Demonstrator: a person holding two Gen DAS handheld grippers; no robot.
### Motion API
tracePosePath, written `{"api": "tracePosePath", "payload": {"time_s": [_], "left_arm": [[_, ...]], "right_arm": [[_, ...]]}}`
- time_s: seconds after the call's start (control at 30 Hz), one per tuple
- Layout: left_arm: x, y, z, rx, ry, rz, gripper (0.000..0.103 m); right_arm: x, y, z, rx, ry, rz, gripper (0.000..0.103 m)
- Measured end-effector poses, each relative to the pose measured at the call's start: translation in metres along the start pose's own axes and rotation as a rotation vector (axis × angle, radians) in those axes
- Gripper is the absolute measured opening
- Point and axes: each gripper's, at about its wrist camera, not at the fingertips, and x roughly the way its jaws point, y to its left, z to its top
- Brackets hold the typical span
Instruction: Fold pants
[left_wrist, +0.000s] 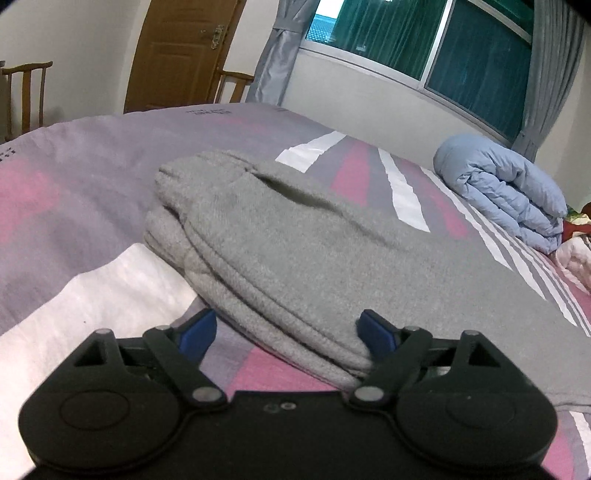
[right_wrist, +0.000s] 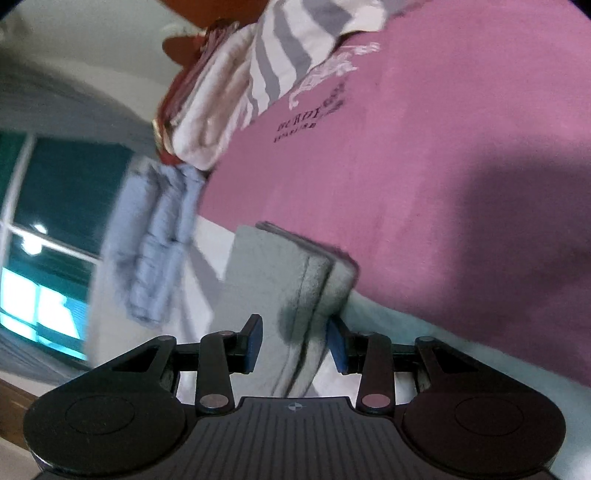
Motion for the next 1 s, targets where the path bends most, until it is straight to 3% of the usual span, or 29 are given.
{"api": "tracePosePath", "payload": {"time_s": [0.03,0.13,0.2,0.23,0.3,0.4,0.43,0.5,0.57,0.63,0.7,0.73,0.8,0.87,1.0], "left_arm": [[0.001,0.0,0.0,-0.002,0.0,-0.002,0.078],[-0.001,0.0,-0.001,-0.003,-0.002,-0.01,0.079],[-0.002,0.001,-0.001,-0.003,-0.003,-0.014,0.079],[-0.002,0.002,-0.001,-0.004,-0.004,-0.017,0.08],[-0.002,0.002,-0.001,-0.001,-0.004,-0.02,0.081],[-0.002,0.002,-0.001,0.005,0.0,-0.019,0.082],[-0.002,0.003,-0.001,0.005,0.001,-0.018,0.082],[-0.002,0.003,0.0,0.006,0.0,-0.019,0.082],[-0.003,0.003,0.0,0.004,0.0,-0.021,0.082],[-0.004,0.004,0.001,-0.006,-0.001,-0.024,0.082],[-0.011,0.003,0.006,-0.013,-0.018,0.006,0.082],[-0.019,0.002,0.009,-0.011,-0.061,0.023,0.082],[-0.034,-0.002,0.02,0.026,-0.158,0.012,0.084],[-0.037,-0.007,0.037,0.072,-0.197,0.018,0.084],[-0.012,-0.016,0.084,0.146,-0.16,0.0,0.086]], "right_arm": [[0.003,0.01,0.002,-0.067,-0.001,-0.016,0.01],[-0.017,0.054,0.008,-0.398,-0.096,0.103,0.01],[-0.04,0.068,0.009,-0.517,-0.159,0.228,0.01],[-0.046,0.068,0.009,-0.531,-0.173,0.26,0.01],[-0.041,0.054,0.008,-0.548,-0.166,0.216,0.01],[0.007,0.006,0.006,-0.407,0.011,0.043,0.011],[0.017,-0.012,0.004,-0.32,0.046,0.054,0.012],[0.012,-0.021,0.006,-0.248,0.039,0.115,0.014],[-0.001,-0.017,0.003,-0.265,0.017,0.084,0.021],[-0.026,-0.009,-0.003,-0.314,-0.092,0.019,0.04],[-0.049,0.006,-0.015,-0.401,-0.183,-0.023,0.043],[-0.052,0.016,-0.02,-0.46,-0.167,-0.009,0.043],[-0.048,0.044,-0.041,-0.576,-0.103,0.033,0.043],[-0.039,0.08,-0.068,-0.712,-0.034,0.097,0.043],[0.008,0.167,-0.142,-0.883,0.082,0.237,0.043]]}}
